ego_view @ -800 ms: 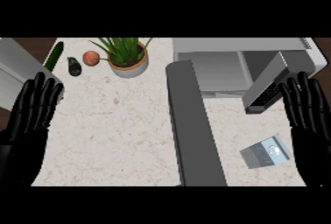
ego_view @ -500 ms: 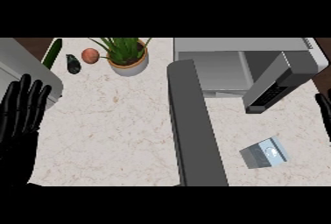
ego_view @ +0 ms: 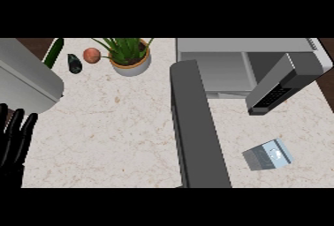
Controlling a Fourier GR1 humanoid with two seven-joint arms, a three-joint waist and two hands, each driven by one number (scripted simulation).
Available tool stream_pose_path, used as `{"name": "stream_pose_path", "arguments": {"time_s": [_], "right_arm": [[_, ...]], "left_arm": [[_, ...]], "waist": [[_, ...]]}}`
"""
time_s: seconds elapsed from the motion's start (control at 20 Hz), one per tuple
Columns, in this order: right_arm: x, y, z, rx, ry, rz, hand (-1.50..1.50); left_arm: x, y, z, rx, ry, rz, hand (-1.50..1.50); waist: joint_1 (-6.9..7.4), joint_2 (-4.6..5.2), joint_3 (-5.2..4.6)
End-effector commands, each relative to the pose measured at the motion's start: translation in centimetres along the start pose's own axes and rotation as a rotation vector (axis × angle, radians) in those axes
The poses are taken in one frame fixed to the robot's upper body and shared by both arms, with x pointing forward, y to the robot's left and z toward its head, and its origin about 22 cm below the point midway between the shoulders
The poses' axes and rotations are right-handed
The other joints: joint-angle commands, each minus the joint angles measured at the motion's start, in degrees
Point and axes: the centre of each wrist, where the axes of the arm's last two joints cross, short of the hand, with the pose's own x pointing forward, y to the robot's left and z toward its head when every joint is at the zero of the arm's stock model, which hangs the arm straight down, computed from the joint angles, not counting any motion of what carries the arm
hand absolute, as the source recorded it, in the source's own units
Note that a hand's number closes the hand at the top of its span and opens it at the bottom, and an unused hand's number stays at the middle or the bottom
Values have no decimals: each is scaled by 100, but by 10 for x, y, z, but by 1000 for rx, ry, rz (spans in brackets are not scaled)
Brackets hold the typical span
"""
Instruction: Pick up the milk, place it into the microwave and close the microwave
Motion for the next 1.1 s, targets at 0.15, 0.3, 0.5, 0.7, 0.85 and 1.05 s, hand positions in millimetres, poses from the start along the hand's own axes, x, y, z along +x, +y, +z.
{"name": "stream_pose_path", "arguments": {"time_s": [0.15, 0.3, 0.5, 0.7, 0.85, 1.05], "right_arm": [[2, -17, 22, -57, 74, 47, -150], [-13, -23, 10, -72, 74, 61, -150], [-39, -28, 19, -106, 115, 60, -150], [-61, -28, 28, -155, 179, 123, -150], [-87, -31, 36, -184, 224, 148, -150], [-116, -44, 58, -197, 270, 176, -150]], "left_arm": [[29, 2, 39, 22, 2, 20, -150], [48, 20, 34, 9, -7, 4, -150], [32, 21, 51, 4, -3, 8, -150], [56, 14, 70, -9, -5, -8, -150], [45, 23, 73, -23, 6, -2, -150], [41, 28, 74, -6, -1, 11, -150]], "waist": [[24, 2, -2], [34, 13, -3], [55, 9, -3], [106, -1, 0], [104, 2, -1], [72, 10, 1]]}}
